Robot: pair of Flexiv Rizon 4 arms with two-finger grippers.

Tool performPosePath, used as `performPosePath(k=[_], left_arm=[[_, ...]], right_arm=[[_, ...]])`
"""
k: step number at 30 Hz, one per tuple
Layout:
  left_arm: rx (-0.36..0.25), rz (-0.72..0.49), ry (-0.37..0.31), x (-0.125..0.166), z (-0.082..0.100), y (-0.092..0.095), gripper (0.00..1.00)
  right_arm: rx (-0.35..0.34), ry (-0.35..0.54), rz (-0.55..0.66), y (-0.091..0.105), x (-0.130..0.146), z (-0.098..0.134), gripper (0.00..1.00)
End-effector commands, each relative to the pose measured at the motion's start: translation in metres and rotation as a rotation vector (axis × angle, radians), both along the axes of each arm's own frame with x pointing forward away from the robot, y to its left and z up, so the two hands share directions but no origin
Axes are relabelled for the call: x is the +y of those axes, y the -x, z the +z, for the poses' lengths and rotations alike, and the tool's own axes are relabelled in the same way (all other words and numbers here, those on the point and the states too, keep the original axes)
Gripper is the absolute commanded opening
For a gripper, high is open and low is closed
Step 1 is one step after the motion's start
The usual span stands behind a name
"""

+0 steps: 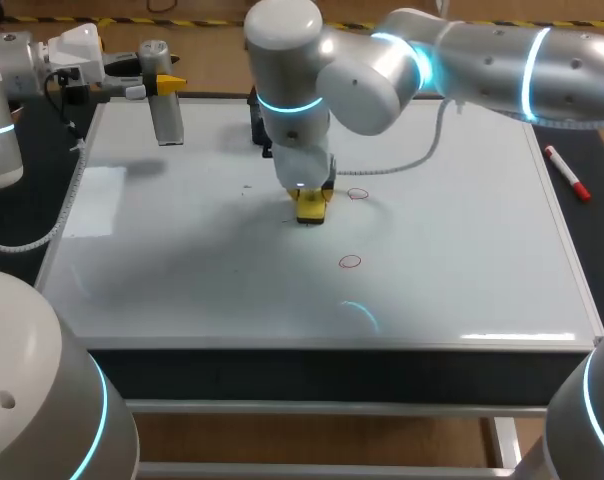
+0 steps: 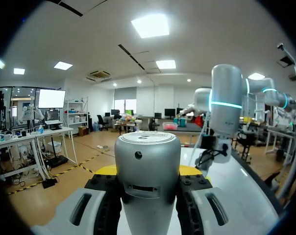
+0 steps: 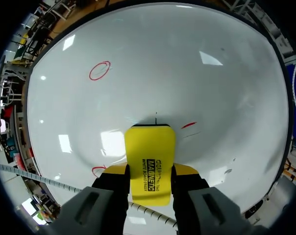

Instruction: Pick up the inspection probe, press it on each red-marked spot on the whiteboard one by one, put down the probe, pick up the eraser, and wipe off all the red marks.

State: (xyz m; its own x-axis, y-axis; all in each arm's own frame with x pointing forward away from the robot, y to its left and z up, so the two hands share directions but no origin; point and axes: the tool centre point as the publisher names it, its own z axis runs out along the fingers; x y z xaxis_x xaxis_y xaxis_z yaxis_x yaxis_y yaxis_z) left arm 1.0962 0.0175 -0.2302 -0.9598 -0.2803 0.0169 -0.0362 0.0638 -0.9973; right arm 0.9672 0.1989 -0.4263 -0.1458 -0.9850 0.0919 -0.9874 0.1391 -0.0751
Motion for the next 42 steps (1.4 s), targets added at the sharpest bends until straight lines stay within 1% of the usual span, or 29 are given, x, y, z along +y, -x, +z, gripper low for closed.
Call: performPosePath(k=[1, 4, 7, 12, 18, 24, 32, 42], left_arm=[[-0.001, -0.001, 0.0, 0.0, 0.0, 0.0, 0.0], [-0.001, -0.001, 0.0, 0.0, 0.0, 0.0, 0.0], [-0.001, -0.001, 0.0, 0.0, 0.0, 0.0, 0.0], [-0.001, -0.001, 0.0, 0.0, 0.0, 0.0, 0.0], [-0.001, -0.001, 0.0, 0.0, 0.0, 0.0, 0.0], [-0.001, -0.001, 0.0, 0.0, 0.0, 0.0, 0.0], [-0.001, -0.001, 0.0, 0.0, 0.0, 0.0, 0.0], [-0.001, -0.001, 0.0, 0.0, 0.0, 0.0, 0.0]], right_arm=[[-0.013, -0.006, -0.009, 0.001, -0.006, 0.008, 0.0], [-0.033, -0.02, -0.002, 0.005, -0.002, 0.027, 0.0], [-0.049, -0.041, 0.033, 0.011, 0.01, 0.042, 0.0], [-0.072, -0.069, 0.08, 0.021, 0.037, 0.051, 0.0], [-0.068, -0.091, 0.129, 0.037, 0.064, 0.041, 0.0], [-0.041, -0.095, 0.167, 0.049, 0.075, 0.023, 0.0], [-0.018, -0.088, 0.19, 0.054, 0.075, 0.011, 0.0], [-0.005, -0.073, 0.184, 0.052, 0.065, 0.003, 0.0]])
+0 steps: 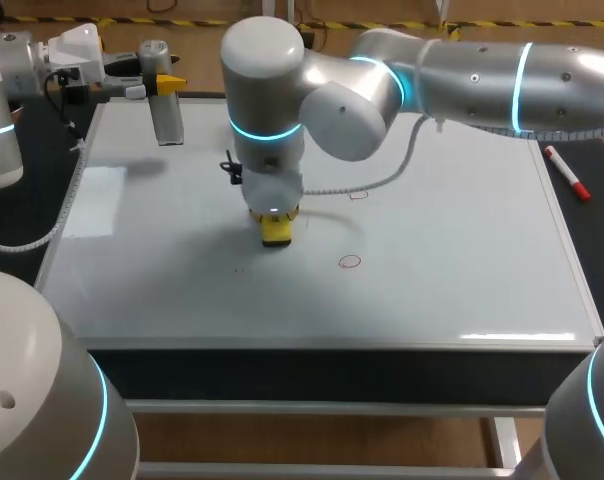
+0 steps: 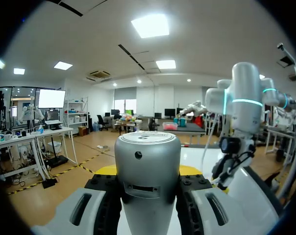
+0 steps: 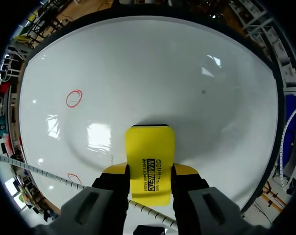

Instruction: Pick up the inspection probe, press it on each red-marked spot on the whiteboard one by one, put down the probe, pick up the eraser, and wipe off all the red marks.

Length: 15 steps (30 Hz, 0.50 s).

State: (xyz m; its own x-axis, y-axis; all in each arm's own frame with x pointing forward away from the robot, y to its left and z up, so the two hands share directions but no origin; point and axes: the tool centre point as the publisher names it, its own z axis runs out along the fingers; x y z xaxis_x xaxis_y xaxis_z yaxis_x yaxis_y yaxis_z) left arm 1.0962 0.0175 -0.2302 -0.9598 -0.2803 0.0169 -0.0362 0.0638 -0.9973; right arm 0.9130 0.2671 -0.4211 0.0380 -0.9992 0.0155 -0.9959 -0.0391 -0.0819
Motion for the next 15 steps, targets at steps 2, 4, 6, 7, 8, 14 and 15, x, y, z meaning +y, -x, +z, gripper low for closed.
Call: performPosePath(k=[2, 4, 6, 7, 8, 14, 15], left_arm=[[-0.001, -0.001, 0.0, 0.0, 0.0, 0.0, 0.0], [-0.001, -0.001, 0.0, 0.0, 0.0, 0.0, 0.0], [-0.001, -0.001, 0.0, 0.0, 0.0, 0.0, 0.0], [-0.001, -0.001, 0.0, 0.0, 0.0, 0.0, 0.0], [-0.001, -0.001, 0.0, 0.0, 0.0, 0.0, 0.0], [-0.001, -0.001, 0.0, 0.0, 0.0, 0.0, 0.0], [-0.001, -0.001, 0.0, 0.0, 0.0, 0.0, 0.0]], right_arm=[[0.01, 0.008, -0.013, -0.003, -0.009, -0.004, 0.0], [0.015, 0.013, -0.025, -0.002, -0.013, -0.006, 0.0], [0.018, 0.018, -0.037, -0.002, -0.018, -0.008, 0.0], [0.018, 0.019, -0.04, -0.003, -0.02, -0.008, 0.0], [0.017, 0.023, -0.051, -0.004, -0.025, -0.008, 0.0], [0.013, 0.031, -0.099, -0.011, -0.044, -0.008, 0.0], [0.013, 0.033, -0.106, -0.012, -0.047, -0.008, 0.0]])
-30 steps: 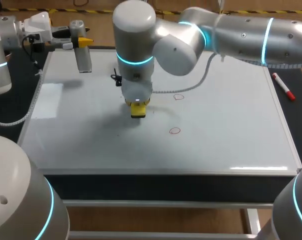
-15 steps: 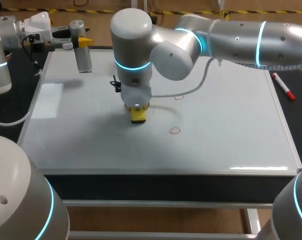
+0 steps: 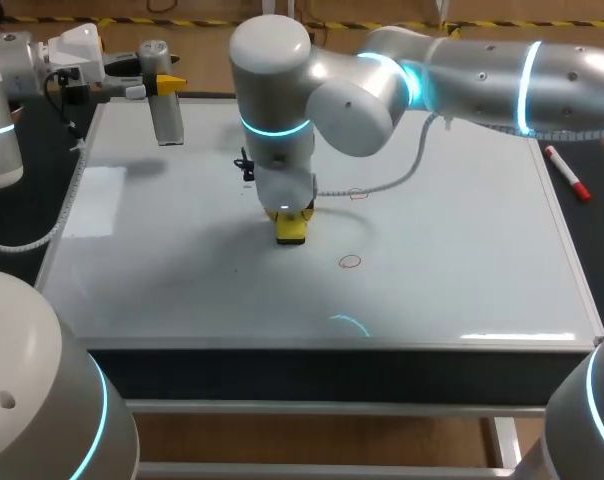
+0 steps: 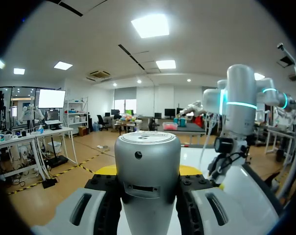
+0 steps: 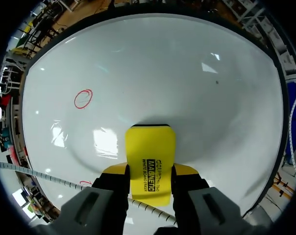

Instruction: Pick up the inspection probe, press it on each red-marked spot on the whiteboard one by one, put down the probe, pick up the eraser, and wipe off all the red marks.

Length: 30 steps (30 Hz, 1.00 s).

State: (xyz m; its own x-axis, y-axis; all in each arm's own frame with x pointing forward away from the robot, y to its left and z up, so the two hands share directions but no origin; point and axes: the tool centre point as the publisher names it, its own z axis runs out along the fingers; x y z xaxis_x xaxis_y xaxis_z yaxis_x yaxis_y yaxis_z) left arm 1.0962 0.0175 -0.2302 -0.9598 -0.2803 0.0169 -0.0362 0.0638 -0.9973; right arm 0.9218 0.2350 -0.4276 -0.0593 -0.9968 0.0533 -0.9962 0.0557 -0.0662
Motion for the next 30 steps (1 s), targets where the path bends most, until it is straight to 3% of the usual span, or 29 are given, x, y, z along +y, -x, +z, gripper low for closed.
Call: performPosePath(k=[1, 9, 16, 20, 30], left_arm=[[-0.001, -0.001, 0.0, 0.0, 0.0, 0.0, 0.0], [-0.001, -0.001, 0.0, 0.0, 0.0, 0.0, 0.0], [-0.001, -0.001, 0.0, 0.0, 0.0, 0.0, 0.0], [-0.001, -0.001, 0.0, 0.0, 0.0, 0.0, 0.0], [-0.001, -0.001, 0.0, 0.0, 0.0, 0.0, 0.0]], right_arm=[[-0.005, -0.002, -0.014, -0.004, -0.018, -0.001, 0.0], [-0.014, 0.004, -0.048, -0.013, -0.034, 0.003, 0.0], [0.062, -0.083, 0.018, -0.023, -0.045, 0.038, 0.0], [0.105, -0.132, -0.005, -0.041, -0.066, 0.048, 0.0], [0.055, -0.062, -0.126, -0.078, -0.137, 0.058, 0.0]])
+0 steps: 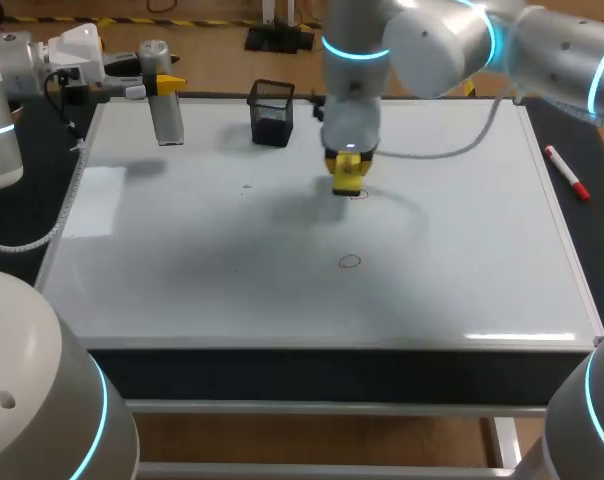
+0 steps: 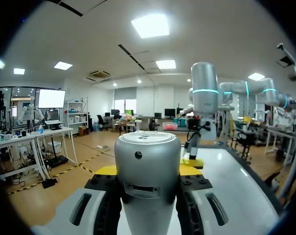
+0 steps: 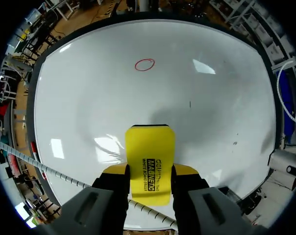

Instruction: Pick up the inspection probe, press it on each red-marked spot on the whiteboard one by one, put down the probe, pick up the eraser, and wipe off all the red marks.

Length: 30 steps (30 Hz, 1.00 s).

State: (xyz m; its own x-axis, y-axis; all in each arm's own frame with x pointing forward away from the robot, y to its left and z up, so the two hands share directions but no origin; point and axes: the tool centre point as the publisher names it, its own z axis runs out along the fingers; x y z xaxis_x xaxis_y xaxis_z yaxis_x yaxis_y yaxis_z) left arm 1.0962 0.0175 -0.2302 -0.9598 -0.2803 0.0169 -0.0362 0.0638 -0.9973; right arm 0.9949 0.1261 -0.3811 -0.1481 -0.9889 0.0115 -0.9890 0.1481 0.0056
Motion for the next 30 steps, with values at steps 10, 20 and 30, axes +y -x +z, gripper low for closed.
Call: performPosePath(k=[10, 20, 30], left_arm=[[-0.001, -0.001, 0.0, 0.0, 0.0, 0.0, 0.0], [-0.001, -0.001, 0.0, 0.0, 0.0, 0.0, 0.0], [-0.001, -0.001, 0.0, 0.0, 0.0, 0.0, 0.0]], right_arm=[[-0.025, 0.072, -0.233, -0.018, -0.126, 0.011, 0.0], [-0.009, 0.081, -0.431, -0.019, -0.209, 0.002, 0.0], [-0.015, 0.109, -0.465, -0.015, -0.235, 0.001, 0.0]])
